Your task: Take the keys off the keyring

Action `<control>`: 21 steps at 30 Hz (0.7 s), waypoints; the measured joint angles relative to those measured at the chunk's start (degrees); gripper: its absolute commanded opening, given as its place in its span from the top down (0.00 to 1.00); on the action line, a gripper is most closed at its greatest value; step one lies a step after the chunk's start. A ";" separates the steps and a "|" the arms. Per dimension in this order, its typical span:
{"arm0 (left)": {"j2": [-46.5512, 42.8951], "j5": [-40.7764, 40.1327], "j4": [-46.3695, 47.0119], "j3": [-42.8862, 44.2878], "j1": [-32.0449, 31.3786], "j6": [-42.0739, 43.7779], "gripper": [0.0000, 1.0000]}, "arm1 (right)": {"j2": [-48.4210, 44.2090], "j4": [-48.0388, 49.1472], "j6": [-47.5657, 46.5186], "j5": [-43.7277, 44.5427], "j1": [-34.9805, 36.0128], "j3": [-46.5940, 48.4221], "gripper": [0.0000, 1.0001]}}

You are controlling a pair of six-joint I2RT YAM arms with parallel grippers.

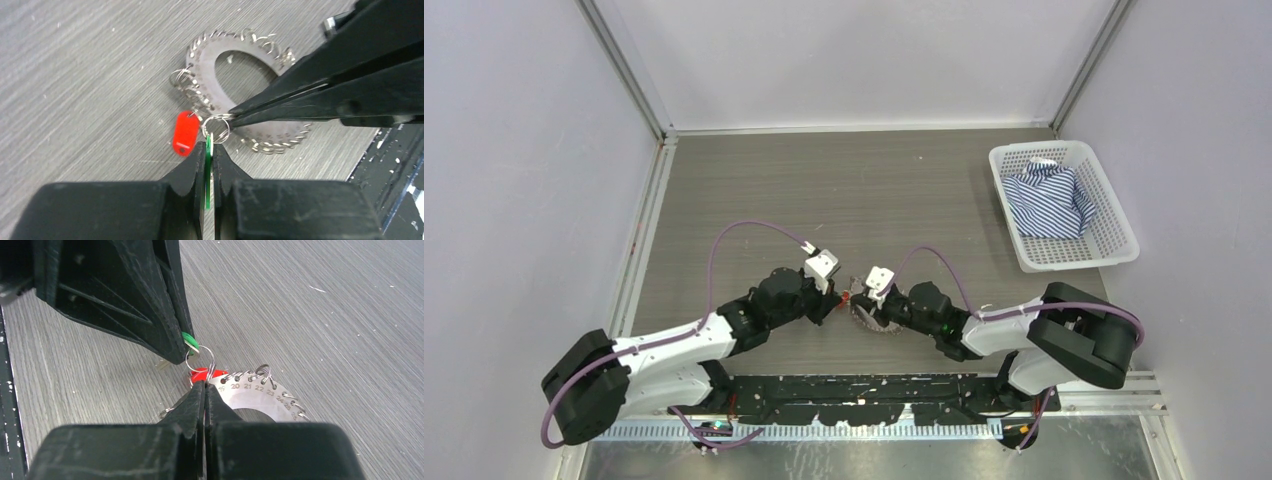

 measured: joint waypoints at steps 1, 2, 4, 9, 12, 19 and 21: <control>0.72 -0.37 -0.20 0.00 0.15 -0.42 1.00 | -0.15 0.02 0.00 0.04 0.00 -0.09 0.99; 1.60 -0.76 -0.35 0.00 0.37 -1.16 1.00 | -0.46 0.02 0.00 0.20 0.00 -0.28 0.99; 3.04 -1.38 -0.35 0.00 0.68 -1.90 1.00 | -0.85 0.09 0.02 0.24 0.02 -0.63 0.99; 4.59 -1.46 -0.35 0.09 0.81 -2.78 1.00 | -0.94 0.11 0.44 0.20 0.15 -1.25 0.99; 4.55 -1.14 -0.48 0.66 0.83 -2.16 1.00 | -0.94 0.28 0.87 0.22 0.15 -1.31 0.99; 4.37 0.33 -2.29 3.91 -0.37 1.64 1.00 | -0.92 1.46 2.14 0.37 0.15 -1.60 0.95; 4.20 0.31 -3.19 5.11 -1.22 2.97 1.00 | -0.92 1.84 2.56 0.37 0.15 -1.88 0.93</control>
